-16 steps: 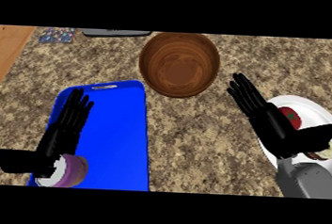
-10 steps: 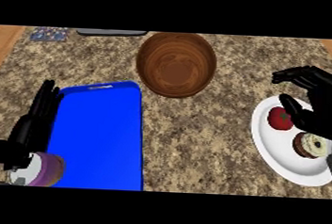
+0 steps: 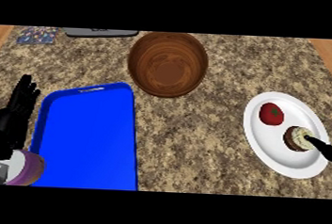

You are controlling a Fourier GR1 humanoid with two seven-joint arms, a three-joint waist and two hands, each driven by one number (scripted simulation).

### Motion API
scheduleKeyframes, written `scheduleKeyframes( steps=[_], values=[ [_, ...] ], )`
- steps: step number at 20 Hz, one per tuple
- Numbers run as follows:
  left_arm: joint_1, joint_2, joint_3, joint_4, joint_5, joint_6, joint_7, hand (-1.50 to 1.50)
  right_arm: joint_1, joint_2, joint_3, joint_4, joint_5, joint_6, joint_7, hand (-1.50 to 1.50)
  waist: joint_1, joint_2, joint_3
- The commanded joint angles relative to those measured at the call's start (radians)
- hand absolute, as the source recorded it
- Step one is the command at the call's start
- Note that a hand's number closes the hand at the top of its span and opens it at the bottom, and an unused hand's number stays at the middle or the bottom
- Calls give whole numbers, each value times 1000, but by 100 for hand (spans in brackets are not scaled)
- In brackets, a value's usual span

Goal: Pick the tomato from the plate and place it in the bowl

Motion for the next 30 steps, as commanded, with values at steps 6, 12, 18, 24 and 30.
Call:
scheduleKeyframes(
  steps=[6, 12, 18, 24, 30],
  values=[
    [-33, -23, -44, -91, -78, 25, 122, 0, 250, -1, -99, -264, 118, -84, 182, -150, 69, 5, 1],
    [-132, -13, -8, 23, -65, -51, 107, 0, 125, -173, -206, -378, 84, 92, 441, -150, 75, 8, 0],
    [-171, -17, -5, 70, -56, -81, 93, 0, -54, -316, -128, -253, -4, 346, 577, -150, 95, 14, 0],
    [-242, -35, -21, 63, -72, -65, 149, 0, -231, -312, -8, -28, -43, 540, 595, -150, 110, 17, 2],
    [-117, -30, 16, 32, -67, -83, 87, 0, -304, -220, 71, 67, -44, 678, 592, -150, 94, 9, 1]
  ],
)
